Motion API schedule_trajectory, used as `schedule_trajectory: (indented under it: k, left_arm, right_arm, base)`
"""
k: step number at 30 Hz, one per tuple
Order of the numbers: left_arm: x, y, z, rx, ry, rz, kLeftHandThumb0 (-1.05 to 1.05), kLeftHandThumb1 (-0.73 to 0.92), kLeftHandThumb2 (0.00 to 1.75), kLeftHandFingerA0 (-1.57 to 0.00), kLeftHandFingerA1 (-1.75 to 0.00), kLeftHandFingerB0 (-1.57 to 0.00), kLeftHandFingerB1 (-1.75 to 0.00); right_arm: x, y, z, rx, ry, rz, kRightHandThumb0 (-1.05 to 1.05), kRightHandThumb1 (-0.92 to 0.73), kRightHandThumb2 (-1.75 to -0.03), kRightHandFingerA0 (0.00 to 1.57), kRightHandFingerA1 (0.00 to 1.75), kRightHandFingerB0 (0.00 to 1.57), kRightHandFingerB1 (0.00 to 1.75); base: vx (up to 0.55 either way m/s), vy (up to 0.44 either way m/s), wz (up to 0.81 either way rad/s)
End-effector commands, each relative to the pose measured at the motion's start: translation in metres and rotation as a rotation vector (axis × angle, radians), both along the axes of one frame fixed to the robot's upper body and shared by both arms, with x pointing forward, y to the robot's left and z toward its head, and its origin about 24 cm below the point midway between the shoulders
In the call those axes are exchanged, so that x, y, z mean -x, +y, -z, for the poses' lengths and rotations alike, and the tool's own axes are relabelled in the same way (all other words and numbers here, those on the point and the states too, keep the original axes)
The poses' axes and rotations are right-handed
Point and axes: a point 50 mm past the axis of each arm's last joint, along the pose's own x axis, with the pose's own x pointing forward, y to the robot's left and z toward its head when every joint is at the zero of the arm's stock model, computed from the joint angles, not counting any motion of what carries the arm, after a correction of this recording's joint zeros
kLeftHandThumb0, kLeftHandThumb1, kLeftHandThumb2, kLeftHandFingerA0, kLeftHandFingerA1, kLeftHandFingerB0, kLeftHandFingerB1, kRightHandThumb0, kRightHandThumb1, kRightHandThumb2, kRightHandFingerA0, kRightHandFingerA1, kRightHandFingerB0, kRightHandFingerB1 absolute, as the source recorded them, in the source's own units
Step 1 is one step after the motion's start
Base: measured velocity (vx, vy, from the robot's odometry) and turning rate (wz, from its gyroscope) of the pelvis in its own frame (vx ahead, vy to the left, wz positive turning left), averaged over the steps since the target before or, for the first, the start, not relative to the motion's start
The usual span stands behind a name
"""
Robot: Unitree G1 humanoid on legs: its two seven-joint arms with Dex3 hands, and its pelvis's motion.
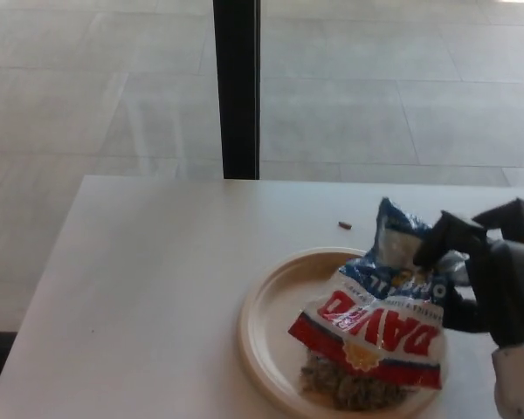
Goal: The robot uses its right hand to pick up a bag of sunflower seeds kept in the middle of the desk and tilts it over a plate kept next to it to pour out a few seeds and then puts the bag of seeds back on the desk
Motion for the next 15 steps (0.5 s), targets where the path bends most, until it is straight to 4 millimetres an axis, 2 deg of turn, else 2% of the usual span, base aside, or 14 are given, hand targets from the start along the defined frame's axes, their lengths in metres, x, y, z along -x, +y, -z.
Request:
schedule_trajectory:
  k: [1,2,4,5,6,7,8,9,10,12,14,15]
  left_arm:
    - [0.009,0.0,-0.001,-0.024,0.01,0.01,-0.7,0.72,0.62,-0.54,-0.51,-0.49,-0.37]
    - [0.009,-0.001,0.0,-0.02,0.004,0.009,-0.7,0.72,0.62,-0.54,-0.5,-0.48,-0.36]
    - [0.01,-0.001,0.0,-0.019,0.002,0.008,-0.7,0.72,0.62,-0.54,-0.5,-0.48,-0.36]
    - [0.01,-0.002,0.0,-0.019,0.004,0.007,-0.69,0.73,0.62,-0.54,-0.49,-0.48,-0.37]
    - [0.01,-0.002,0.0,-0.019,0.005,0.008,-0.69,0.73,0.62,-0.54,-0.49,-0.48,-0.37]
    - [0.01,-0.002,0.001,-0.02,0.01,0.015,-0.69,0.73,0.62,-0.53,-0.48,-0.47,-0.37]
    - [0.011,-0.002,0.001,-0.018,0.011,0.013,-0.7,0.73,0.62,-0.53,-0.48,-0.47,-0.36]
    - [0.012,-0.003,0.001,-0.015,0.009,0.016,-0.69,0.73,0.62,-0.53,-0.48,-0.47,-0.36]
    - [0.012,-0.003,0.001,-0.011,0.009,0.017,-0.7,0.73,0.63,-0.51,-0.47,-0.45,-0.36]
    - [0.015,-0.004,0.003,-0.004,0.017,0.008,-0.69,0.72,0.63,-0.51,-0.46,-0.43,-0.36]
    - [0.016,-0.004,0.003,-0.002,0.019,0.005,-0.7,0.72,0.63,-0.51,-0.46,-0.44,-0.36]
    - [0.017,-0.004,0.003,-0.001,0.014,0.003,-0.69,0.72,0.63,-0.5,-0.47,-0.44,-0.36]
  right_arm:
    - [0.022,-0.026,0.049,-0.13,0.229,0.255,-0.18,-0.47,-1.07,1.18,1.38,1.0,1.27]
    - [0.027,-0.031,0.056,-0.161,0.271,0.289,-0.13,-0.54,-1.0,0.89,1.75,0.73,1.6]
    - [0.028,-0.032,0.058,-0.176,0.283,0.3,-0.13,-0.54,-1.0,0.89,1.75,0.73,1.6]
    - [0.03,-0.035,0.061,-0.164,0.303,0.315,-0.2,-0.62,-0.81,0.91,1.75,0.79,1.3]
    - [0.031,-0.037,0.062,-0.142,0.308,0.328,-0.2,-0.62,-0.81,0.91,1.75,0.79,1.3]
    - [0.032,-0.039,0.063,-0.139,0.305,0.327,-0.19,-0.58,-0.89,0.9,1.75,0.72,1.49]
    - [0.033,-0.039,0.063,-0.15,0.318,0.328,-0.24,-0.65,-0.8,0.9,1.75,0.72,1.47]
    - [0.034,-0.041,0.065,-0.162,0.338,0.335,-0.42,-0.56,-0.98,1.19,1.38,0.93,1.22]
    - [0.035,-0.042,0.065,-0.173,0.356,0.347,-0.28,-0.63,-0.83,0.9,1.75,0.67,1.62]
    - [0.037,-0.043,0.066,-0.19,0.368,0.355,-0.21,-0.51,-0.95,0.91,1.75,0.66,1.65]
    - [0.038,-0.043,0.065,-0.177,0.38,0.358,-0.2,-0.49,-0.92,0.9,1.75,0.7,1.6]
    - [0.038,-0.042,0.066,-0.198,0.378,0.354,-0.19,-0.49,-0.95,0.91,1.75,0.7,1.63]
  base:
    - [0.0,0.0,0.0]
    - [0.0,0.0,0.0]
    - [0.0,0.0,0.0]
    - [0.0,0.0,0.0]
    - [0.0,0.0,0.0]
    - [0.0,0.0,0.0]
    - [0.0,0.0,0.0]
    - [0.0,0.0,0.0]
    - [0.0,0.0,0.0]
    - [0.0,0.0,0.0]
    - [0.0,0.0,0.0]
    - [0.0,0.0,0.0]
